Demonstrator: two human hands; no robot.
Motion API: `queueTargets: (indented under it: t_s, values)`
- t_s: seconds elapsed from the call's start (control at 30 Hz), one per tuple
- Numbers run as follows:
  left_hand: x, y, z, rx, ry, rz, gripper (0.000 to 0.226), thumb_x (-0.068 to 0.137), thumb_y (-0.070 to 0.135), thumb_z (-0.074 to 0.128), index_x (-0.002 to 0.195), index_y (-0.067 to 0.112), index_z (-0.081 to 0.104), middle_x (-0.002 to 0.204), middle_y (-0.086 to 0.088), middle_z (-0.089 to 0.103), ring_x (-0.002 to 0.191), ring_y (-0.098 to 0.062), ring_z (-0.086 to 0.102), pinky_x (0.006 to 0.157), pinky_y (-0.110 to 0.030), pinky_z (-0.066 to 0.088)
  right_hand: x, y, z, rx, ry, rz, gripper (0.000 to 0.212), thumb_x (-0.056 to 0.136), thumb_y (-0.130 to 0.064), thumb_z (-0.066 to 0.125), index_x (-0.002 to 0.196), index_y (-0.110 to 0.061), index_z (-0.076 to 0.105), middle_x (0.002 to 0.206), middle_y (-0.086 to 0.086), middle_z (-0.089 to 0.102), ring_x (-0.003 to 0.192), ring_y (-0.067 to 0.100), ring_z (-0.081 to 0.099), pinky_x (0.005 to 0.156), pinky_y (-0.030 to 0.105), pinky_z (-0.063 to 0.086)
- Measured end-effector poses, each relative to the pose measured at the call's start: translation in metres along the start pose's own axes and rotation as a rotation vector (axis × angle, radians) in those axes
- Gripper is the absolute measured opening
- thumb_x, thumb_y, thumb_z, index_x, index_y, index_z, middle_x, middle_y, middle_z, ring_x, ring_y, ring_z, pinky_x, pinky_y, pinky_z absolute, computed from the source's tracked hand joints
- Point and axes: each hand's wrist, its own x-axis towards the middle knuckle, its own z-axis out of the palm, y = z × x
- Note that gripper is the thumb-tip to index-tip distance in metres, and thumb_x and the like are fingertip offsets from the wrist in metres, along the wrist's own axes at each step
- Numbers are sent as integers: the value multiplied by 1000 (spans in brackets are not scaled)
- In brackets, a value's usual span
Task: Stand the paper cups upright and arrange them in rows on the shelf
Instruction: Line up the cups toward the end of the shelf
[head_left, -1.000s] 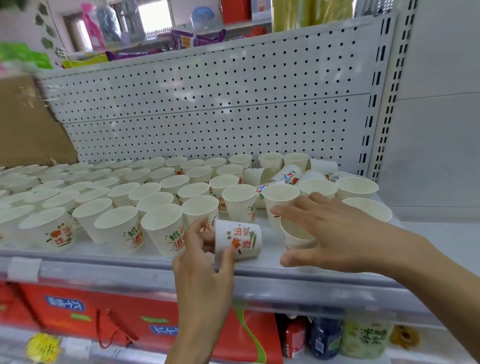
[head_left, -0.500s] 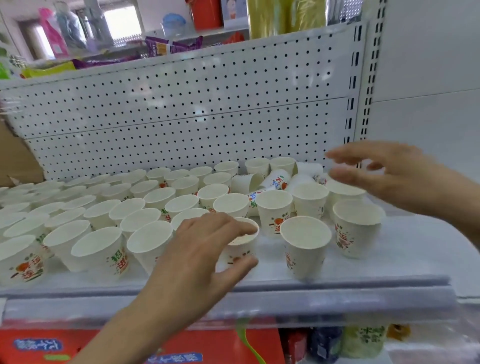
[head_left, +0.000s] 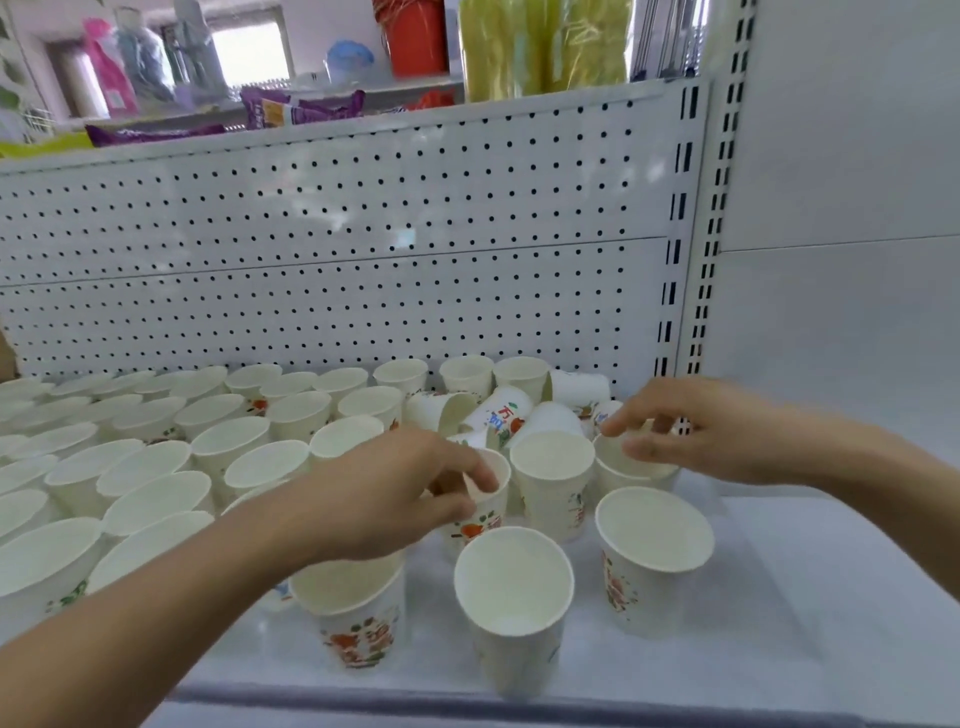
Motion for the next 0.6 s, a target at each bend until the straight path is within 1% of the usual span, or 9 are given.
queueTargets:
  t_s: [0.07,0.17,0.23,0.3,0.37,0.4,0.47,0.53,0.6]
  values:
    - [-6,-1,-3,8,-27,19,24,95,32,57,117,40,61,89,24,66,84,13,56,72,-7,40,-2,1,-3,6,-37,-15,16,92,-42,56,106,-45,64,105,-22,55,96,-1,55,88,27,48]
    - [-13,-1,-15,-22,-82,33,21,94,39,55,113,45,61,95,27,66,93,10,57,81,-11,43,-2,6,-9,51,-84,-31,16,91,-44,56,104,-47,65,100,-27,58,93,-5,55,85,24,47]
    - [-5,-2,-28,-62,-41,44,19,94,43,54,111,46,63,99,28,65,97,9,57,85,-16,45,4,11,-18,94,-31,-34,16,91,-40,58,101,-49,67,96,-30,61,90,-5,56,82,20,47]
    - [18,-3,-38,-126,40,73,19,94,39,55,110,43,65,100,26,67,98,8,59,86,-18,47,17,20,-27,156,60,19,16,91,-36,60,100,-47,68,95,-24,65,90,-1,59,81,22,49]
    - [53,-3,-43,-134,88,94,21,95,35,55,114,38,65,104,24,67,99,9,58,85,-15,46,35,28,-26,170,94,122,16,91,-39,59,105,-39,67,96,-16,65,89,6,61,80,27,51]
    - [75,-3,-42,-118,101,104,23,96,34,54,117,35,64,108,22,65,100,9,57,85,-13,44,44,31,-24,134,69,180,23,91,-44,58,110,-33,65,97,-13,64,87,8,61,77,28,52]
    - [121,2,-34,-84,121,130,27,98,31,52,124,29,60,117,16,63,107,2,55,89,-15,42,62,33,-15,28,-61,300,43,89,-56,55,121,-27,55,100,-4,63,84,14,63,72,31,55]
    - [163,6,-21,-31,112,154,34,98,30,51,132,24,54,129,9,59,118,-8,53,94,-21,39,75,32,-7,-44,-204,390,61,84,-63,57,130,-25,44,104,3,61,83,19,66,71,33,59]
    - [200,8,-5,108,59,135,43,97,35,52,138,24,47,137,3,53,124,-18,49,99,-30,39,83,34,-4,-13,-293,455,74,78,-66,62,135,-26,36,116,8,57,76,21,70,67,33,60]
